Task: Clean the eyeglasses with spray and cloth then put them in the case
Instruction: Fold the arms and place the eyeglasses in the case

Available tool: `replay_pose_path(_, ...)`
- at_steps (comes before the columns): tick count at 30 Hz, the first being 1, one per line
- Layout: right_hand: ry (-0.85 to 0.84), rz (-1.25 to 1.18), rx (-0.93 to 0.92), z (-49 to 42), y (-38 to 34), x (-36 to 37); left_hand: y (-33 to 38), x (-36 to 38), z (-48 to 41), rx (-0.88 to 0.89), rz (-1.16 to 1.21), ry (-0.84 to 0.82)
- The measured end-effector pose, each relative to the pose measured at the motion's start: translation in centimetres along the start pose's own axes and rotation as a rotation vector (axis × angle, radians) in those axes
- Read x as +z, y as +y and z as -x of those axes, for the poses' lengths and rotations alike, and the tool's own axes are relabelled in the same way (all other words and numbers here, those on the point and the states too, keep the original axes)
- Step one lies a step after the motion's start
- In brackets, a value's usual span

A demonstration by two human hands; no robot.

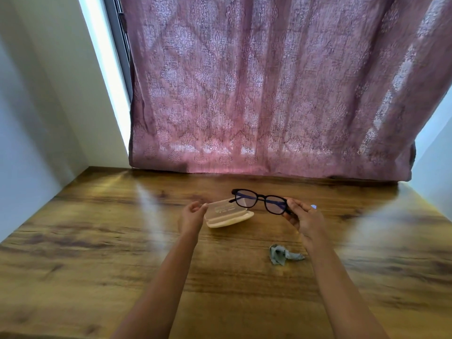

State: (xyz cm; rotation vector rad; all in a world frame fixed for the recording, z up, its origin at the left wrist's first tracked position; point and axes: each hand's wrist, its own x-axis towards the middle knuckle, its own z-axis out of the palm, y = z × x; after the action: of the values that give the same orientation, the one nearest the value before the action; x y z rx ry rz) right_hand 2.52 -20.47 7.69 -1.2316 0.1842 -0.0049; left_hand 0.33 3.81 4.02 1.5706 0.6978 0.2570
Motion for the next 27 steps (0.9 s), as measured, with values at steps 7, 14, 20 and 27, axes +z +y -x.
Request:
replay_pose_path(7,0.068,-0.072,0.046,-1.1,0.6,1.1,-2.8,-0.1,-2.6,-0.129,-0.131,0.004)
replay_pose_path(14,0.144,-0.023,0.052,-2.3,0.9,2.4,-4.1,0.8,-5.3,-0.254,-0.237,-0.073)
replay_pose_path(20,0.204,-0.044,0.054,-3.0,1.0,2.9,-3.2,1.3,-6.3,-0.23,-0.302,-0.107)
replay_pose_path(27,0.21,-0.059,0.065,-3.1,2.4,3.3,-3.3,2.1,-7.1,-0.106,-0.513,-0.122)
